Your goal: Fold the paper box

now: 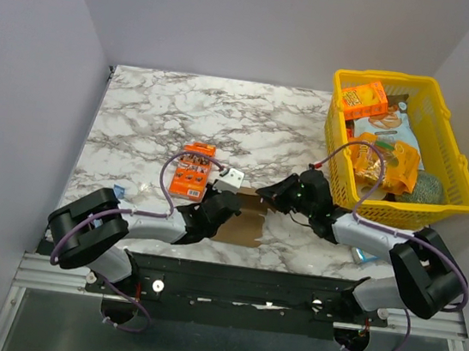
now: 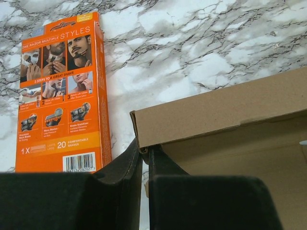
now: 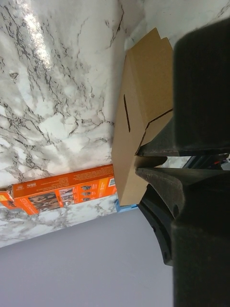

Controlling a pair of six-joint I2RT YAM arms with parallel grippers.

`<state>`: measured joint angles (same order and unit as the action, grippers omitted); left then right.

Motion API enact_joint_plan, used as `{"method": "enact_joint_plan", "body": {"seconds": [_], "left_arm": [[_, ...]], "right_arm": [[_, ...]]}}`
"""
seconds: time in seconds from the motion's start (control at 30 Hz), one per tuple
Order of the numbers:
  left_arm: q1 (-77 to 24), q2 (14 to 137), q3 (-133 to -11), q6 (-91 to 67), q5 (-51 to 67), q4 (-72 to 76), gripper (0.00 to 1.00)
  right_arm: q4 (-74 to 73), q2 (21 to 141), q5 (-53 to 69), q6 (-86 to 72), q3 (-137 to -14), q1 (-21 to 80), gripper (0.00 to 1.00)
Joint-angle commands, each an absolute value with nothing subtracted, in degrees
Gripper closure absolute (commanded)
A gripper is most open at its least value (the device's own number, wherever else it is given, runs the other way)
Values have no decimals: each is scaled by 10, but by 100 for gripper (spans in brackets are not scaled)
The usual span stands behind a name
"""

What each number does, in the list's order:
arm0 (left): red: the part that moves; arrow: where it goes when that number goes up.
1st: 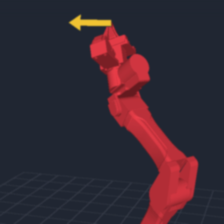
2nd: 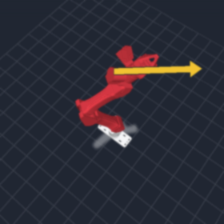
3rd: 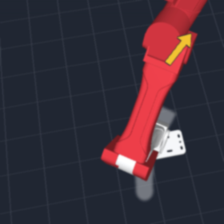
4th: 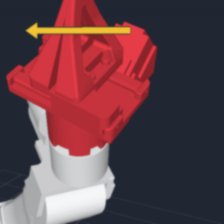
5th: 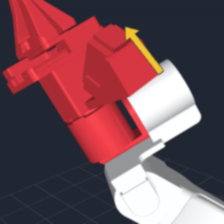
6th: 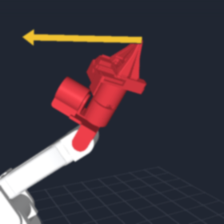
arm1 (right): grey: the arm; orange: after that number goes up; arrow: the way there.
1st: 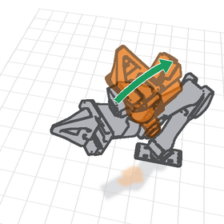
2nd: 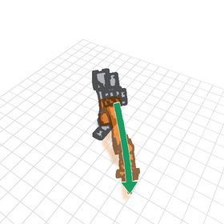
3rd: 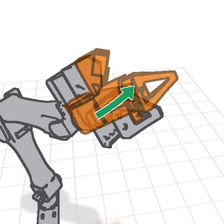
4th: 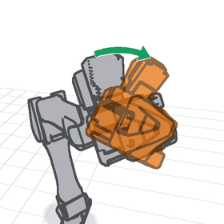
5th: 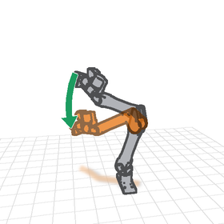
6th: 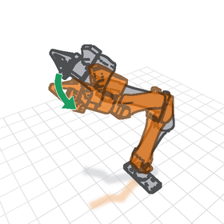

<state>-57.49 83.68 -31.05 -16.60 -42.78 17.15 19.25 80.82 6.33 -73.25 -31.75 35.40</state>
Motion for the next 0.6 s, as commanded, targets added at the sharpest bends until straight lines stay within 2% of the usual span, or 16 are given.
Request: {"method": "enact_joint_plan", "body": {"seconds": [0.0, 0.07, 0.13, 0.17, 0.27, 0.37, 0.47, 0.57], "left_arm": [[-578, 830, -305, -161, -417, 144, 100], [-570, 831, -308, -164, -417, 137, 100], [-563, 830, -308, -165, -408, 134, 100], [-560, 829, -308, -166, -403, 131, 100], [-548, 826, -308, -169, -387, 125, 100], [-536, 823, -309, -172, -369, 120, 100], [-530, 816, -305, -176, -355, 123, 100], [-529, 803, -295, -180, -345, 136, 100]], "right_arm": [[201, 772, 27, -725, -311, 352, 80], [184, 759, 17, -702, -300, 352, 65], [165, 730, 8, -685, -292, 353, 57], [146, 716, 4, -664, -279, 355, 50], [109, 658, -31, -613, -261, 363, 41], [53, 607, -67, -570, -258, 391, 41], [6, 585, -104, -547, -269, 441, 47], [-30, 609, -110, -530, -293, 478, 51]]}}
